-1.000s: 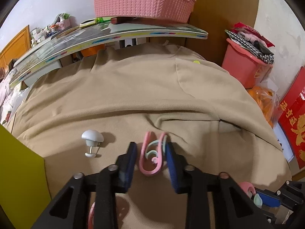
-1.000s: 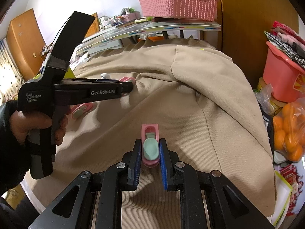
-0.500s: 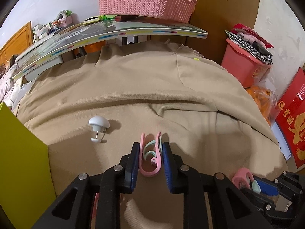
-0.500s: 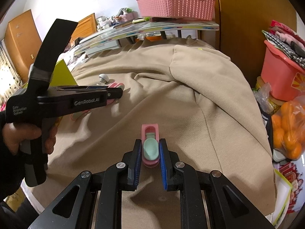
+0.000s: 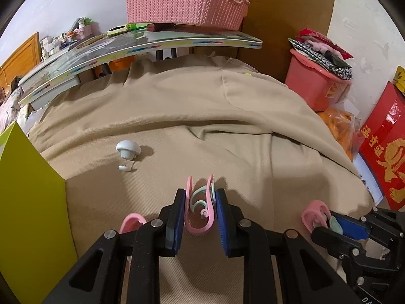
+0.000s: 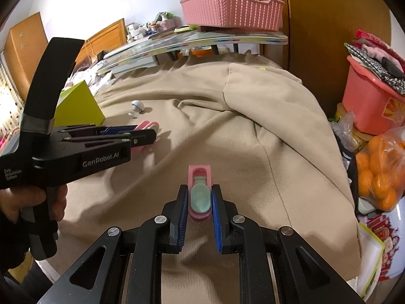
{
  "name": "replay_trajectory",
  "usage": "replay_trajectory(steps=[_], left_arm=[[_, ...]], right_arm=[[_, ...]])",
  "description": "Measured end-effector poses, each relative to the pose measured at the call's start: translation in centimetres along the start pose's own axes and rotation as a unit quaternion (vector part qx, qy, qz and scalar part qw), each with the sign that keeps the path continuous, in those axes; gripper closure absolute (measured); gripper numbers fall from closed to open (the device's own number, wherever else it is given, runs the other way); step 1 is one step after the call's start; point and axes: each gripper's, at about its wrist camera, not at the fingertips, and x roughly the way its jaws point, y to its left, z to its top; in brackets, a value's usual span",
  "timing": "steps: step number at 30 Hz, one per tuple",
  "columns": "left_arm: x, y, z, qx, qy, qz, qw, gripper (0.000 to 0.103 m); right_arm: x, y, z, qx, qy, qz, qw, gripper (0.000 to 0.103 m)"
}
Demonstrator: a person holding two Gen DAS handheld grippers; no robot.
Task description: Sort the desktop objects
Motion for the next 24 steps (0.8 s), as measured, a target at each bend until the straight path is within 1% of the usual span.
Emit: replay_trajectory(steps=[10, 24], left_arm=[[-2.3, -0.5, -0.9, 0.010, -0.012, 0.001, 0.9999, 0.079], [-5.4, -1.0, -2.1, 0.010, -0.031, 0.002, 0.9995, 0.079]], right_arm=[[-1.4, 0.7, -0.1, -0.005, -0.011, -0.002, 1.000, 0.085], [-3.9, 2.3, -0.2, -0.020, -0.030, -0.011, 0.999, 0.085]])
